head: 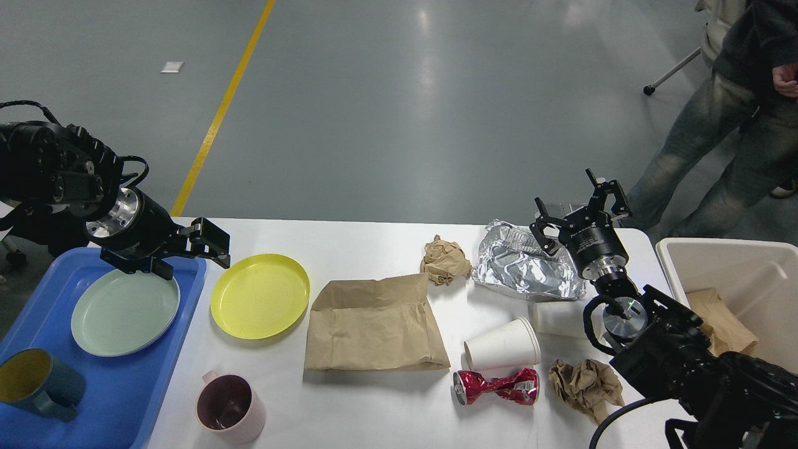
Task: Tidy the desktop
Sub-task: 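Lower the left gripper toward the dark-red cup beside the tray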
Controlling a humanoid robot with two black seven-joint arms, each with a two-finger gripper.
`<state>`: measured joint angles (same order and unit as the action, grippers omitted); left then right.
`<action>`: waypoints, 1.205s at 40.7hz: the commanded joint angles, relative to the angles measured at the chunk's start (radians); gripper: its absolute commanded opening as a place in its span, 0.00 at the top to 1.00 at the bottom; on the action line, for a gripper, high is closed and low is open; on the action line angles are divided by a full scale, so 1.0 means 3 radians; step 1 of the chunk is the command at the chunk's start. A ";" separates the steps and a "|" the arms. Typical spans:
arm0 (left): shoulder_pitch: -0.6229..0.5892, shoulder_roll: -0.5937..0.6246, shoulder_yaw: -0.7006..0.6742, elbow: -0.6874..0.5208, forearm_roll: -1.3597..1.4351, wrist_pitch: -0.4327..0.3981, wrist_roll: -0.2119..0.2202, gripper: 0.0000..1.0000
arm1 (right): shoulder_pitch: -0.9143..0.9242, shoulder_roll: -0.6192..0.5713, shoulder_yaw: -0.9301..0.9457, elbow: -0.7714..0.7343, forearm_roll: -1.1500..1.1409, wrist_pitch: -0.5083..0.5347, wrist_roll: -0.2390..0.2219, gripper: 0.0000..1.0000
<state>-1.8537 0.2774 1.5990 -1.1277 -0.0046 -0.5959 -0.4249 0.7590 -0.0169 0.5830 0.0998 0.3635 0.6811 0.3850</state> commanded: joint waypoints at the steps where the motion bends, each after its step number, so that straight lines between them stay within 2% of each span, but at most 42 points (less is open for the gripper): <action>1: 0.0018 0.0006 0.0003 -0.0025 0.0000 -0.0217 0.0000 0.04 | 0.0001 0.0000 0.0000 0.0000 0.0000 0.0000 0.0000 0.00; 5: 0.0028 0.0011 0.0013 -0.0020 -0.0005 -0.0447 -0.0010 0.04 | 0.0001 0.0000 0.0000 0.0000 0.0000 0.0000 0.0000 0.00; 11: 0.0196 -0.0004 0.0018 -0.0025 0.0000 -0.0616 0.0000 0.04 | 0.0001 0.0000 0.0000 0.0000 0.0000 0.0000 0.0000 0.00; 16: 0.0492 -0.0045 0.0029 -0.0025 0.0036 -0.0545 0.0020 0.04 | -0.0004 0.0000 0.0000 0.0000 0.0000 0.0000 0.0000 0.00; 23: 0.0718 -0.0060 0.0029 -0.0035 0.0066 -0.0284 0.0260 0.04 | 0.0001 0.0000 0.0000 0.0000 0.0000 0.0000 0.0000 0.00; 25: 0.0733 -0.0065 0.0029 -0.0040 0.0066 -0.0274 0.0276 0.04 | 0.0001 0.0000 0.0000 0.0000 0.0000 0.0000 0.0000 0.00; 49: 0.0723 -0.0066 -0.0023 -0.0234 0.0107 -0.0284 0.0281 0.04 | 0.0001 0.0000 0.0000 0.0000 0.0000 0.0000 0.0000 0.00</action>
<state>-1.6328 0.2561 1.5935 -1.1936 0.0275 -0.6772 -0.3400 0.7591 -0.0169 0.5829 0.0997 0.3636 0.6811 0.3850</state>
